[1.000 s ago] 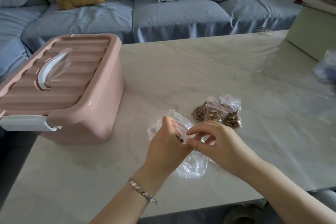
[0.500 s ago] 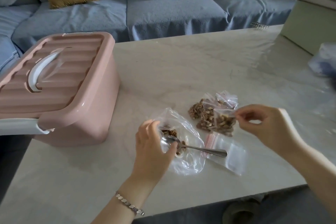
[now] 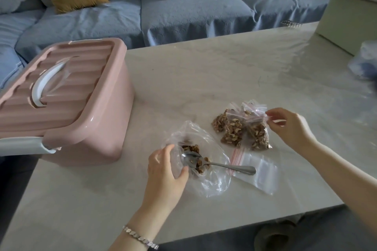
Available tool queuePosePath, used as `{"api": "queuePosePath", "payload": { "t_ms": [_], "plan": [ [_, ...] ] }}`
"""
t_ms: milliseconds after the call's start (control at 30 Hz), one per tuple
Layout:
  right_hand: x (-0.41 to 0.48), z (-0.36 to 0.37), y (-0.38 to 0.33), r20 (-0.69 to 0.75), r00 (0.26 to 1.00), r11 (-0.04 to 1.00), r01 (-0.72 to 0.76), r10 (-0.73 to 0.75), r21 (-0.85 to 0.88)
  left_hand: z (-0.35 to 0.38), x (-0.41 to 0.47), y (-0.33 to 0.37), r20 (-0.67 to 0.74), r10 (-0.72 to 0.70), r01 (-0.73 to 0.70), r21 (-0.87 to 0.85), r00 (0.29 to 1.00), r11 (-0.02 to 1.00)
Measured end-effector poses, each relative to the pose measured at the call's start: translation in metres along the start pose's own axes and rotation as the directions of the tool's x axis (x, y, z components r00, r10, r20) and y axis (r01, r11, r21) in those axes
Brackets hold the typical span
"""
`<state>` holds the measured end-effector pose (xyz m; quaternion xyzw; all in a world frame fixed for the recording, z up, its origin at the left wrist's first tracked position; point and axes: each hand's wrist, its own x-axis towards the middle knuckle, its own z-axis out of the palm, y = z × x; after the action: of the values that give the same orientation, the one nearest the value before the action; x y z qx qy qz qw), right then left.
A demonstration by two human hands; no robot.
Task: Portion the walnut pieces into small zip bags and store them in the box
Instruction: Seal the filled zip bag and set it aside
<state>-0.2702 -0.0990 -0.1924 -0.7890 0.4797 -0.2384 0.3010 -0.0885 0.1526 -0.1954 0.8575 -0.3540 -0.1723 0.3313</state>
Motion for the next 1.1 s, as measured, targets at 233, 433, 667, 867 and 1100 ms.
{"api": "queuePosePath", "payload": {
  "t_ms": [233, 433, 667, 867, 1100],
  "plan": [
    [-0.057, -0.004, -0.003, 0.212, 0.972, 0.961, 0.154, -0.106, -0.228, 0.004, 0.005, 0.002, -0.02, 0.023, -0.023, 0.013, 1.0, 1.0],
    [-0.059, 0.012, 0.008, 0.405, 0.907, 0.936, 0.037, 0.116, -0.35, 0.001, 0.011, 0.004, -0.032, -0.012, 0.012, 0.001, 0.999, 1.0],
    [-0.049, 0.005, 0.02, 0.306, 0.915, 0.964, -0.235, 0.263, -0.125, -0.011, 0.01, 0.0, -0.136, -0.043, 0.043, 0.003, 0.99, 0.999],
    [-0.048, -0.013, 0.021, 0.243, 0.954, 0.982, -0.154, 0.176, -0.104, -0.018, 0.007, 0.001, -0.145, -0.017, 0.022, 0.035, 0.989, 0.999],
    [-0.058, -0.037, -0.042, 0.068, 0.997, 0.947, -0.064, 0.045, 0.315, -0.012, 0.005, 0.009, -0.259, 0.183, -0.131, 0.205, 0.949, 0.97]
  ]
}}
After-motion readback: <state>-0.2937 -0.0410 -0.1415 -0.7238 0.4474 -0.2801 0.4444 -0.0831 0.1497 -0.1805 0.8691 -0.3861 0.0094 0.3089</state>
